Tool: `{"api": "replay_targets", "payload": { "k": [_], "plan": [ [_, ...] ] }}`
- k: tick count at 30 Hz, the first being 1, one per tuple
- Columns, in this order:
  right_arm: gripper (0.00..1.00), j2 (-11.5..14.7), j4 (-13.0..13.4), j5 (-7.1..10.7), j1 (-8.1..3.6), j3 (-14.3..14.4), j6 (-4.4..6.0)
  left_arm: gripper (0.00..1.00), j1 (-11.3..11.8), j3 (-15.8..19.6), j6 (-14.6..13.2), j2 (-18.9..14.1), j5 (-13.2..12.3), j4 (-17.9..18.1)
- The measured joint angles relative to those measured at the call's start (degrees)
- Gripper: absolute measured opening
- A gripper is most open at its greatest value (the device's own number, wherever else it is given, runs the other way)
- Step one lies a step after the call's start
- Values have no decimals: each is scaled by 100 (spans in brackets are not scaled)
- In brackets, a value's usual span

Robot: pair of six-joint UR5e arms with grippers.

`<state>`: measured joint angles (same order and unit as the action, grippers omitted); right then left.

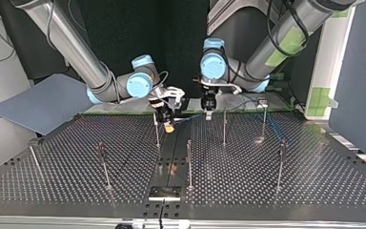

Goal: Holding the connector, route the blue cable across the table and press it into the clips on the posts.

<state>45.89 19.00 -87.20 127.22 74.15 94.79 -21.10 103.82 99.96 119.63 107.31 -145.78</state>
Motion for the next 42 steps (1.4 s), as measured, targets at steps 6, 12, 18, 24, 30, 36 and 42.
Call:
{"api": "replay_targets", "payload": {
  "k": [6,12,18,24,30,36,42],
  "plan": [
    [0,0,-1,13,-4,0,5,100,13,-285,43,291,203,6],
    [0,0,5,5,-18,0,-8,100,16,-501,43,466,476,125],
    [0,-1,7,-5,-32,0,-11,100,16,-530,14,479,615,152],
    [0,-3,8,-1,-35,0,-14,79,-1,-531,-26,478,683,152],
    [0,-3,11,-2,-34,0,-20,25,-19,-531,-60,477,853,180],
    [0,-3,10,12,-29,0,-18,2,-25,-533,-2,477,1020,175],
    [0,0,2,20,5,0,-17,2,-27,-533,119,472,1062,163]
  ]
}}
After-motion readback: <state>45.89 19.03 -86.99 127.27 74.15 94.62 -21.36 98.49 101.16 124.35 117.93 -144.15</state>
